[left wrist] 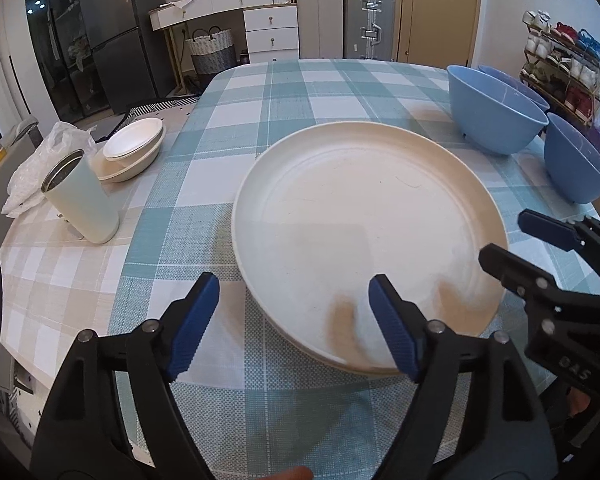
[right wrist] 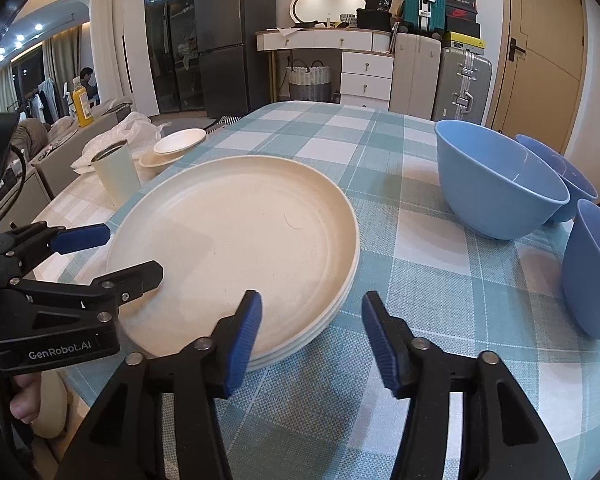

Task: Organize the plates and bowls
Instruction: 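Move both open tools to the rim of a light-blue bowl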

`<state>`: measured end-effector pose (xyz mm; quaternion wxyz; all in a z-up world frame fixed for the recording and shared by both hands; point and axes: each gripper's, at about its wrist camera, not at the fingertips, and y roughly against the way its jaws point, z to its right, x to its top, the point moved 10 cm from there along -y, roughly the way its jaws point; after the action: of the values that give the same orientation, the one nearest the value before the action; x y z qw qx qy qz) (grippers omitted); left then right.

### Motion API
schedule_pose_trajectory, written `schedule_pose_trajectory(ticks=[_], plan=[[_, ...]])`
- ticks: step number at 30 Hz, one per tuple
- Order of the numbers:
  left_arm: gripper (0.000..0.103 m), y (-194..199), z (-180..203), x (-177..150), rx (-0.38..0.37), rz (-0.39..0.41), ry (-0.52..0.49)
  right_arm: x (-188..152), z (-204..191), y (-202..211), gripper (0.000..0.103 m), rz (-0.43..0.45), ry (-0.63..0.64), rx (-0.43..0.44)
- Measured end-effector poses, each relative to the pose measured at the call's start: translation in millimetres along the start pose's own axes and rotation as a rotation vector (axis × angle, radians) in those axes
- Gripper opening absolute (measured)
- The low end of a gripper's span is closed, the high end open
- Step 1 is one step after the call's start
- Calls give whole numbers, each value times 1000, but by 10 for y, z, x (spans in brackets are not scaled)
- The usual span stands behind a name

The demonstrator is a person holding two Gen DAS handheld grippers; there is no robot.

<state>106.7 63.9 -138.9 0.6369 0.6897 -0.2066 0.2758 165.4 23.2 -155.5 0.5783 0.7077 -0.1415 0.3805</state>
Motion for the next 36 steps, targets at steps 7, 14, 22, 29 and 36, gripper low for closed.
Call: schedule_pose_trajectory(ticks=[7,14,22,29,36], plan=[[97,98,35,102,-82,28,60,256,26,316,93,82,3,35],[101,167,135,281,-94,49,70,447,207,545,101,118,-1,31],[101,292,351,631,-106,89,46,602,571,815,102,143,0,5],[101,439,699,1084,-149,136,-2,793,1082,1231,102,188,-18,-24],[101,552,1162,1515,-190,164,-62,965,1729,1672,102,220,-55,-81]])
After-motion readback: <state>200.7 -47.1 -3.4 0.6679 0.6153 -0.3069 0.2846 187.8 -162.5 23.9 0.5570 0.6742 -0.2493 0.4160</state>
